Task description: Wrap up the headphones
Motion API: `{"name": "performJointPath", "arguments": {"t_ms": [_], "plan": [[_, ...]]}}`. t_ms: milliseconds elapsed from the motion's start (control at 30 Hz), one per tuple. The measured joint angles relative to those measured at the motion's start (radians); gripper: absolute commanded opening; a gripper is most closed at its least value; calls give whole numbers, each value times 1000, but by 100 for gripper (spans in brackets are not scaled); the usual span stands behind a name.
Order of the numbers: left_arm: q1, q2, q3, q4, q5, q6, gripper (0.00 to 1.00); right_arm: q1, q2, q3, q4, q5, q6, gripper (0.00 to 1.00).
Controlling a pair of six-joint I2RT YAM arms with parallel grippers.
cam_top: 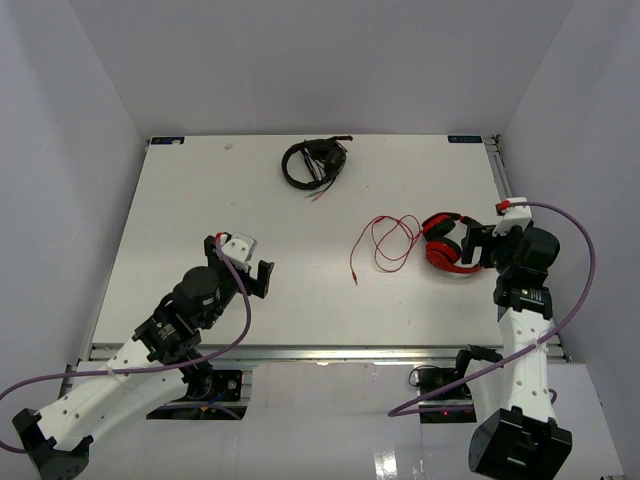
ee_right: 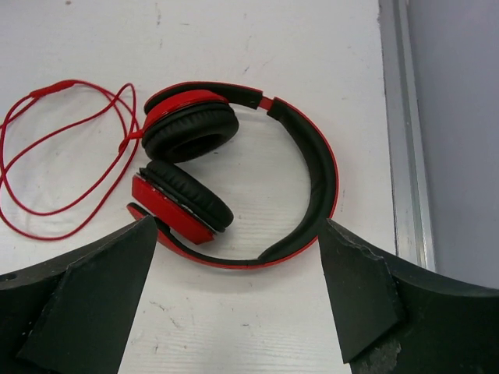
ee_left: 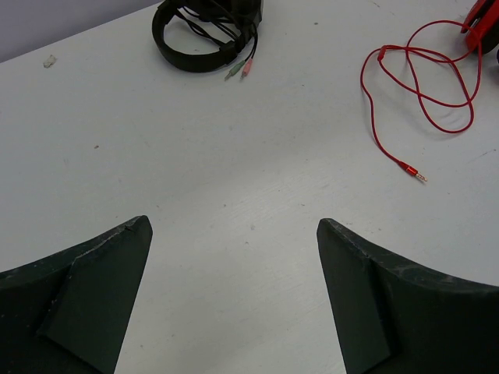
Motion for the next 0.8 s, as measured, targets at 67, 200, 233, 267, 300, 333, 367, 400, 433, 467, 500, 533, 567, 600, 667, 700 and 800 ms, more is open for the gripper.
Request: {"name": "performJointPath", "arguments": {"t_ms": [67,200,233,267,300,333,367,400,433,467,500,533,567,600,667,700,800], "plan": [[0,0,0,0,0,0,98,-2,7,3,-39,-68,-134,90],[0,0,0,0,2,0,98,-1,90,36,-150,-213,-343,90],[0,-1,0,0,2,0,98,0,128,53,-168,-240,-372,91],[0,-1,0,0,3,0,98,0,168,71,-184,-264,-397,91],[0,-1,0,0,3,0,98,0,211,88,-192,-285,-413,92],[0,-2,0,0,3,0,98,0,248,106,-197,-300,-422,94],[0,-2,0,0,3,0,98,0,284,124,-201,-315,-431,95],[0,-3,0,0,4,0,98,0,319,143,-209,-324,-427,95],[0,-3,0,0,5,0,98,0,356,164,-217,-328,-415,94],[0,-3,0,0,7,0,98,0,400,194,-215,-326,-394,93],[0,-3,0,0,8,0,98,0,451,230,-207,-319,-367,93],[0,-3,0,0,10,0,98,0,495,260,-193,-303,-342,93],[0,-4,0,0,11,0,98,0,533,286,-177,-283,-320,94],[0,-5,0,0,13,0,98,0,568,311,-164,-263,-301,96],[0,-10,0,0,15,0,98,0,615,342,-145,-217,-276,97],[0,-13,0,0,16,0,98,0,634,355,-136,-193,-266,98],[0,-21,0,0,22,1,98,0,670,369,-113,-108,-254,99]]}}
